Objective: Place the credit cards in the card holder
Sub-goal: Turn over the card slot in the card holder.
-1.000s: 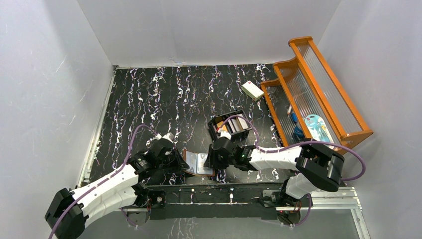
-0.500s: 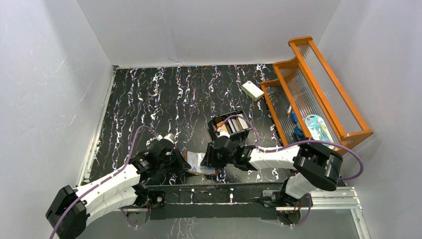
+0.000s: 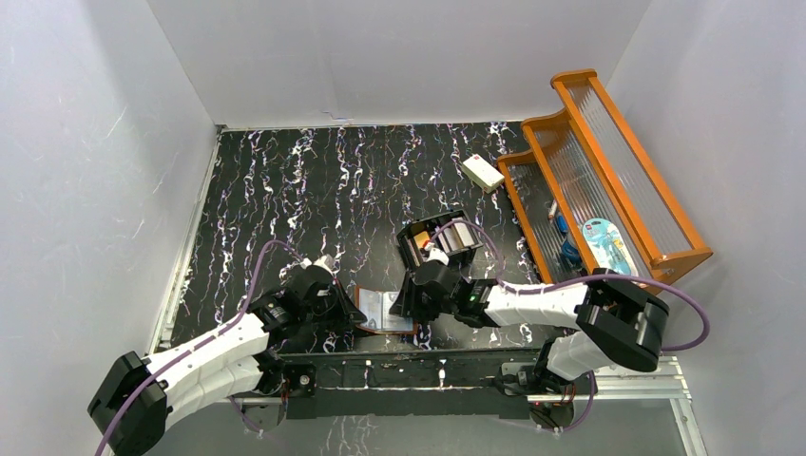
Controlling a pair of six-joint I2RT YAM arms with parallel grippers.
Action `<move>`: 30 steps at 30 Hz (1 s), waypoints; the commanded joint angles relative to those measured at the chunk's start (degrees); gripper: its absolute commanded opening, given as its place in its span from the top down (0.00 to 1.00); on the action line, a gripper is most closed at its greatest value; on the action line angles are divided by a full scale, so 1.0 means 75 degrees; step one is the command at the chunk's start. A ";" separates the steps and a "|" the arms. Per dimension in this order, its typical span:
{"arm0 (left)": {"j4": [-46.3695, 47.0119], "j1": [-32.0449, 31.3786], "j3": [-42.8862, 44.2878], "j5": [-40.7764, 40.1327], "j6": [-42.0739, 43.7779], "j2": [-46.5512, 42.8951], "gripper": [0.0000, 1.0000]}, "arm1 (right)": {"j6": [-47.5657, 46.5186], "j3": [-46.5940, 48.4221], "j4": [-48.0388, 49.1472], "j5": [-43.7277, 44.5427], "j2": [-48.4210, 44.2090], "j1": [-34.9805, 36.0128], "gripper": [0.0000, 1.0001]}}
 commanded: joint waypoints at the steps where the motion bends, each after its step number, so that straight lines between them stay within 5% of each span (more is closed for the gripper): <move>1: -0.0243 -0.0003 -0.0153 0.0077 -0.0022 0.0028 1.00 | 0.0110 0.0270 -0.0827 0.0543 -0.0314 -0.0021 0.50; 10: -0.0254 -0.0003 -0.0109 0.0080 0.0039 0.0067 1.00 | -0.0046 0.0495 -0.1078 0.0618 0.0079 -0.0026 0.50; 30: -0.0131 -0.0004 0.0113 0.0180 0.0236 0.0531 1.00 | -0.0416 0.0102 0.0840 -0.0172 -0.0282 -0.0026 0.50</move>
